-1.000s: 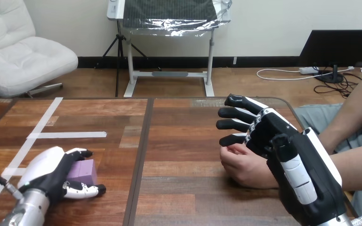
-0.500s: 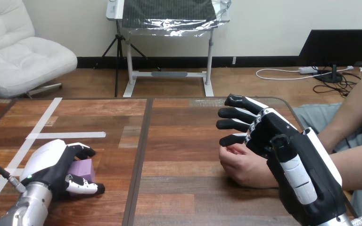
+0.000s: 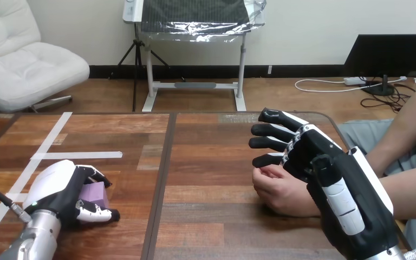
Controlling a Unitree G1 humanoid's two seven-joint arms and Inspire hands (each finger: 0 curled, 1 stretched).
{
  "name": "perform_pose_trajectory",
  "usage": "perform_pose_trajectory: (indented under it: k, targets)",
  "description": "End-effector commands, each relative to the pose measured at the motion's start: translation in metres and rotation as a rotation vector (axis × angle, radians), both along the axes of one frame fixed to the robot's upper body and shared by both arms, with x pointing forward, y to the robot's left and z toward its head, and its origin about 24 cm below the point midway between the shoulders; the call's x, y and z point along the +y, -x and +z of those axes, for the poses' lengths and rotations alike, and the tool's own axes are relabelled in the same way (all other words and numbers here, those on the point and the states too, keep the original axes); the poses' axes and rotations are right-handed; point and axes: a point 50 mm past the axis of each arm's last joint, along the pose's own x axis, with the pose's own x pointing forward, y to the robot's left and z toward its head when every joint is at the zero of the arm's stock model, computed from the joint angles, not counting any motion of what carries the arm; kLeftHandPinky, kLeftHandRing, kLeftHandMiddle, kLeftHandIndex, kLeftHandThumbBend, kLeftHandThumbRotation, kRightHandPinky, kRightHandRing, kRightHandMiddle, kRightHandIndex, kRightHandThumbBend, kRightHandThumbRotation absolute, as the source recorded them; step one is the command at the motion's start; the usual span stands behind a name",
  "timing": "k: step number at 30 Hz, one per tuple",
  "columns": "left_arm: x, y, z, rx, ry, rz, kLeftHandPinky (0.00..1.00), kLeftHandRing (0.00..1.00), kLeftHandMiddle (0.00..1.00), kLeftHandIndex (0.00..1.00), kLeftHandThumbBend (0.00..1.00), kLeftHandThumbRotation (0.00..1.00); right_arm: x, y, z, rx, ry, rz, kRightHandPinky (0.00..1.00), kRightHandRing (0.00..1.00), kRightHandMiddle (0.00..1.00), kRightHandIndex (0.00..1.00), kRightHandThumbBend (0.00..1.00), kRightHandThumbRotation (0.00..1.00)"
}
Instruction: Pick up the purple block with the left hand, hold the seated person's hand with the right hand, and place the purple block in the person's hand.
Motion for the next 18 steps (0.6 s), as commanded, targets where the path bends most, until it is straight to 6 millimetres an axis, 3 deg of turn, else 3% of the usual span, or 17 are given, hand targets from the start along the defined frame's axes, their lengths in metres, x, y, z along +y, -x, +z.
perform_pose_trajectory:
  k: [1,7,18]
  targets:
    - [0.0023,-0.0095,0.0119,-0.055,-0.033,0.015,0.40,0.43,0.50,0.55,0.66,0.00,0.0006,-0.0059,0.0191,-0.100,0.001,0.003,0.65,0.76,0.79,0.82,0.73,0.85]
    - [0.0019,-0.0093,0.0120,-0.070,-0.028,0.018,0.27,0.33,0.43,0.52,0.67,0.00,0.0009,-0.0057,0.0193,-0.102,0.006,0.000,0.65,0.76,0.79,0.82,0.73,0.85]
    - [0.0016,-0.0097,0.0118,-0.071,-0.026,0.024,0.23,0.31,0.42,0.50,0.68,0.00,0.0001,-0.0062,0.0185,-0.096,0.000,0.003,0.66,0.77,0.79,0.82,0.74,0.85]
